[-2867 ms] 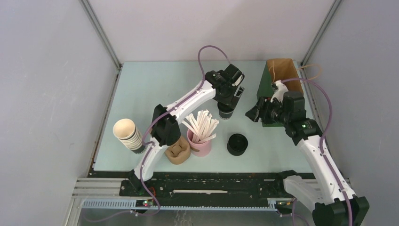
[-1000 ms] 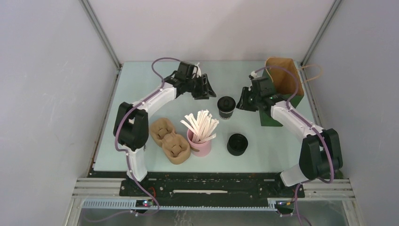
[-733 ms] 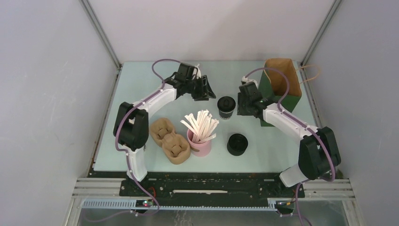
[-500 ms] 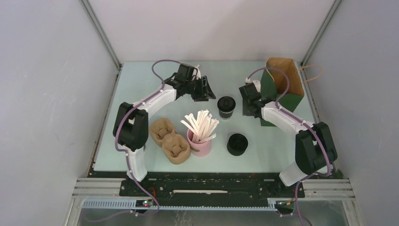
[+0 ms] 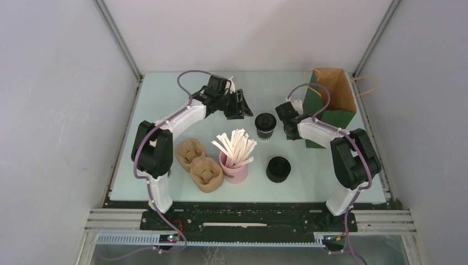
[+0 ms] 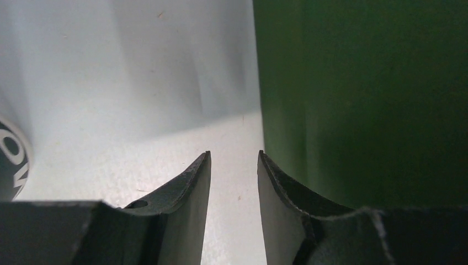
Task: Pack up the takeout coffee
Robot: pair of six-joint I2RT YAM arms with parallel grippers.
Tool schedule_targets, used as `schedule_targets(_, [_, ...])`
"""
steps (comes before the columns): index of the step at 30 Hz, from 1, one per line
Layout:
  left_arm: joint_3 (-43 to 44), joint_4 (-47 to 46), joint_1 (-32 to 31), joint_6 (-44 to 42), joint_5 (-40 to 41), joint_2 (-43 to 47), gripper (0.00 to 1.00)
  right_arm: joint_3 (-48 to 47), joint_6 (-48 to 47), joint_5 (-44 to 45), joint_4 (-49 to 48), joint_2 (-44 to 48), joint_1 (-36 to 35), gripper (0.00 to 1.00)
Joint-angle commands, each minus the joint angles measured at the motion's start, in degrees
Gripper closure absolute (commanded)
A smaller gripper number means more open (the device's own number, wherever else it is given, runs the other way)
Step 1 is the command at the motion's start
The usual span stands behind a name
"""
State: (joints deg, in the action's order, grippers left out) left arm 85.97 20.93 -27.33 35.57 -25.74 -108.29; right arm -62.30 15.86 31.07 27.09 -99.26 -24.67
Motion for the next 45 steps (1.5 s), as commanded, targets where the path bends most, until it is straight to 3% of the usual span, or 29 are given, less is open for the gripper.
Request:
schedule_targets(1, [-0.88,-1.49,0.09,-0.68,-1.20,3.88,0.43,0.17,0.55,5.63,-0.74,-0.38,0.71,0.55])
schedule_targets(19, [-2.67,-2.45,0.09,-0.39,-2.26,4.70,0.44,2.13,1.77,8.73,0.66,0.41,1.96,0.54])
schedule_targets(23, [-3.17,-2.51,0.09,-0.32,-2.65,4.51,0.44,2.03,-1.19,-0.43,-0.72,4.73,-2.77,0.52])
schedule_targets(28, [-3.53,-3.97,0.09,0.82,-3.94,3.49,0.46,2.11,5.60,-18.85,-1.43,13.27,-2.02,0.53])
schedule_targets(31, [-3.98,-5.49,0.09,2.00,-4.72,3.18,0.48,1.78,7.41,-21.69,-2.70,17.15,-1.03,0.56])
schedule_targets(35, [-4.79,-7.57,0.04,3.43,-6.02,2.87,0.52,1.60,8.91,-26.57,-2.72,20.13,2.23,0.67])
schedule_targets(45, [-5.69,-9.06,-0.17,4.76,-6.55,1.67,0.58,0.74,10.24,-37.07,-9.03,17.41,4.70,0.68])
